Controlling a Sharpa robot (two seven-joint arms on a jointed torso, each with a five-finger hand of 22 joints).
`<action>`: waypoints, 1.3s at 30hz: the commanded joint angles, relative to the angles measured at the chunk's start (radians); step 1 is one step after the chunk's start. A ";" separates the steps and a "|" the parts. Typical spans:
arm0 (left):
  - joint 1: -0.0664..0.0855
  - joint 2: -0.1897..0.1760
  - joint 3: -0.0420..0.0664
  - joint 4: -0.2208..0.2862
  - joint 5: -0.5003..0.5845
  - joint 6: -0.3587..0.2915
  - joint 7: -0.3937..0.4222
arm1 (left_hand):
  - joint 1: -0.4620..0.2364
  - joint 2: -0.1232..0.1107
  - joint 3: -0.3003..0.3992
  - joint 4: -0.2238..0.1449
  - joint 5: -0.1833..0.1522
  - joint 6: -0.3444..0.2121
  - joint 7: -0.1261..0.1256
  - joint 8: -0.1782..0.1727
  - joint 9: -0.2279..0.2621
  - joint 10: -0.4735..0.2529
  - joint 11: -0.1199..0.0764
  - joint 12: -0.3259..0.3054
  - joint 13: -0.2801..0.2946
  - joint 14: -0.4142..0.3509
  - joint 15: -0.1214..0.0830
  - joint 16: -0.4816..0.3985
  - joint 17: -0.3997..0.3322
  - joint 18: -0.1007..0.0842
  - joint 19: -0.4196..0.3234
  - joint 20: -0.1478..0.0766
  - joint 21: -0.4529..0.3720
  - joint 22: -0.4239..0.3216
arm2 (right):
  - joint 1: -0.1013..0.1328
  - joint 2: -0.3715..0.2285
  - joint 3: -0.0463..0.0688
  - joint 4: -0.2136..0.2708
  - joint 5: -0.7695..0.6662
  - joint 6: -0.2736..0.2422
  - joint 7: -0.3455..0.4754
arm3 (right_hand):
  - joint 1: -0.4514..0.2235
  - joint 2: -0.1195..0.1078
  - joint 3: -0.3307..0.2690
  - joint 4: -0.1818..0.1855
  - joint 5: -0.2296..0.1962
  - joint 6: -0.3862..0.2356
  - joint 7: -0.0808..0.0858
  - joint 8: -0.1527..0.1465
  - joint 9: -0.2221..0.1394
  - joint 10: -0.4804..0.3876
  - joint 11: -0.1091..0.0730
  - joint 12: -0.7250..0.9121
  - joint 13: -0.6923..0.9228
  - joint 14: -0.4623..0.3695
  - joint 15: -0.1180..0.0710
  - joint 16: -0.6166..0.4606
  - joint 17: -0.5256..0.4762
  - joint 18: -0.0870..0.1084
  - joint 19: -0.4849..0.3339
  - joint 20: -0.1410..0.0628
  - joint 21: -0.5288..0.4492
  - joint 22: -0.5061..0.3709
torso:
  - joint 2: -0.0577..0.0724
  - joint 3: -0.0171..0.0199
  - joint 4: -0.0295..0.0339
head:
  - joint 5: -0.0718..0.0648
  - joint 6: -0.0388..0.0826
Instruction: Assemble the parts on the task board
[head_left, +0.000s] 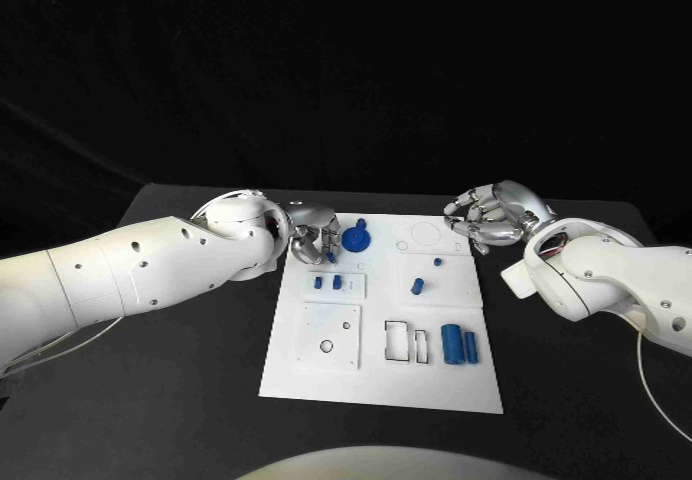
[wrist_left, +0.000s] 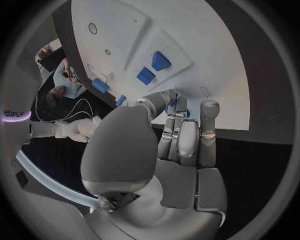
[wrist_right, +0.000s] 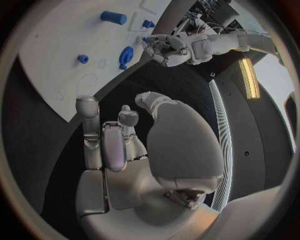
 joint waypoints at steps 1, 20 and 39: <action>0.000 0.006 0.001 0.000 0.010 0.023 -0.003 | -0.010 -0.001 -0.006 -0.002 0.004 0.005 0.001 -0.005 0.002 0.007 -0.001 -0.007 -0.001 0.005 -0.002 -0.004 -0.001 -0.013 -0.002 -0.001 -0.005 0.023 | -0.001 0.001 0.000 0.001 -0.011 0.009 0.009 | -0.009 -0.001 0.004 0.000 0.005 -0.004 -0.003 0.003 0.001 0.003 -0.001 -0.002 -0.001 0.003 -0.005 -0.004 0.000 0.006 -0.006 -0.001 -0.005 -0.001 | 0.001 0.0005 0.0001 | 0.000 0.000; 0.000 0.016 0.000 -0.001 0.010 0.057 -0.009 | -0.015 0.002 -0.009 -0.001 -0.001 0.006 0.001 -0.007 0.003 0.011 -0.002 -0.012 -0.001 0.004 -0.002 -0.005 -0.001 -0.013 -0.003 -0.001 -0.011 0.021 | -0.001 0.001 0.000 0.001 -0.011 0.010 0.008 | -0.009 -0.001 0.004 0.000 0.005 -0.004 -0.003 0.003 0.001 0.003 -0.001 -0.002 -0.001 0.003 -0.005 -0.004 0.000 0.006 -0.006 -0.001 -0.005 -0.001 | 0.000 -0.0005 0.0006 | 0.000 -0.005; 0.000 0.016 0.000 -0.003 0.014 0.061 -0.012 | -0.040 -0.006 -0.022 0.004 -0.005 -0.011 0.006 -0.026 0.002 -0.004 0.006 -0.038 -0.004 0.000 0.005 -0.004 -0.002 -0.014 -0.006 0.004 -0.026 0.016 | -0.001 0.002 0.000 -0.001 -0.011 0.007 0.012 | -0.010 -0.001 0.006 -0.001 0.005 -0.005 -0.003 0.004 0.002 0.003 -0.001 -0.002 -0.002 0.003 -0.005 -0.004 0.000 0.006 -0.006 -0.001 -0.006 -0.002 | 0.000 0.0003 0.0003 | 0.001 -0.007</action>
